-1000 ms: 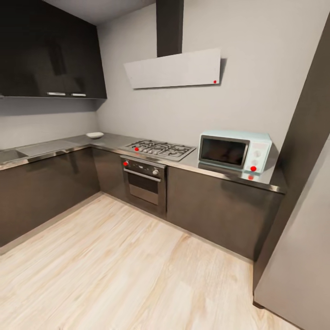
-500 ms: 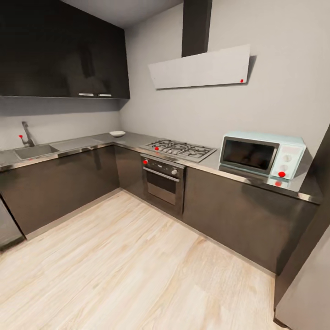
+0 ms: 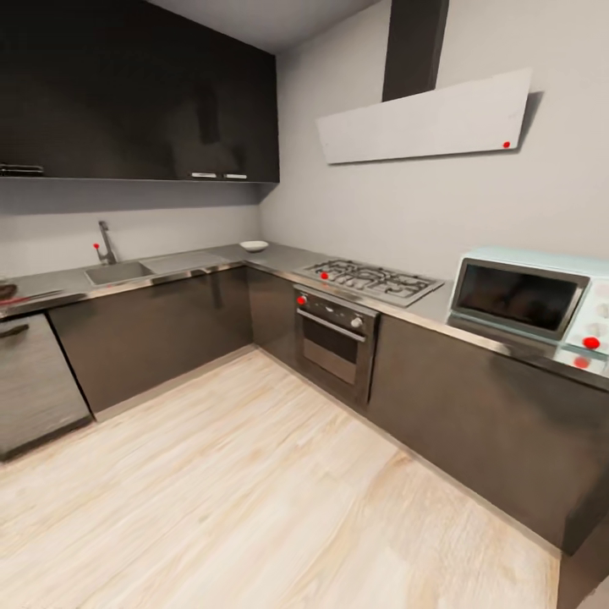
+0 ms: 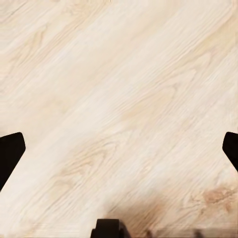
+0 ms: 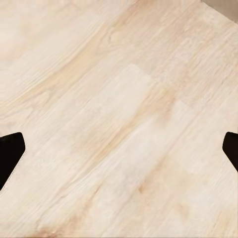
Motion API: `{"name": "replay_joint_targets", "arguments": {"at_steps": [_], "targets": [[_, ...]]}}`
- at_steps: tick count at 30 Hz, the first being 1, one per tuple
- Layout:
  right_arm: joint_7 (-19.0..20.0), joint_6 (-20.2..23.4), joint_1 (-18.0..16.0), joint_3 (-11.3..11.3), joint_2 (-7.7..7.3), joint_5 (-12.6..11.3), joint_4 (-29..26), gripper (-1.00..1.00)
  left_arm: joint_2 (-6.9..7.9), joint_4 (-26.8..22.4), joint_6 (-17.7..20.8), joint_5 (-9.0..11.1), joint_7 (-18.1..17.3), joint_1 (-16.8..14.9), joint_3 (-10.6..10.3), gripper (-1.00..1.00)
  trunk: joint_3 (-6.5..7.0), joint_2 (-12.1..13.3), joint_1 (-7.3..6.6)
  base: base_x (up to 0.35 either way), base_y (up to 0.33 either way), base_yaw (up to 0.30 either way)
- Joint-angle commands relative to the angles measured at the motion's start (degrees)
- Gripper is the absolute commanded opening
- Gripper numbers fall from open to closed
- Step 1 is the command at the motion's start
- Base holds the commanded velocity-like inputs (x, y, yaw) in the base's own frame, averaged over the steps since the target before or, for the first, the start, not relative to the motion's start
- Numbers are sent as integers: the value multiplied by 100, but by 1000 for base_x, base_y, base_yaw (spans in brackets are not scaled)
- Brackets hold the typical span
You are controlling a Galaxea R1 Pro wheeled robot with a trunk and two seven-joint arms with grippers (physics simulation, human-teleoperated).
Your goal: In the kitchen, take the Vidalia onion out of the sink, dice it on the chopping board with the paring knife, put the diced onion into the bowl on the countertop, then place both the paring knife and the chopping board into the sink.
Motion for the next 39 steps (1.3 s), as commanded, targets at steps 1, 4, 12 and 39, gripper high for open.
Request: {"name": "replay_joint_targets", "arguments": {"at_steps": [1, 4, 12, 39], "targets": [[-20, -16, -3, 4, 1, 4, 5, 100, 2, -5, -11, 3, -5, 0, 5, 100, -5, -2, 3, 282, -95, 277], [-21, -14, -3, 5, 1, 4, 9, 100, 7, -5, -11, 2, -5, 0, 5, 100, -5, -2, 3, 295, -96, 277], [-21, -16, -3, 6, 1, 2, 12, 100, 3, -4, -11, 2, -5, 0, 5, 100, -5, -2, 3, 305, -88, 277], [-24, -14, -3, 15, 7, 4, 12, 100, -40, 4, -11, 11, -5, 0, -12, 100, -5, -2, 3, 208, 156, 277]]}}
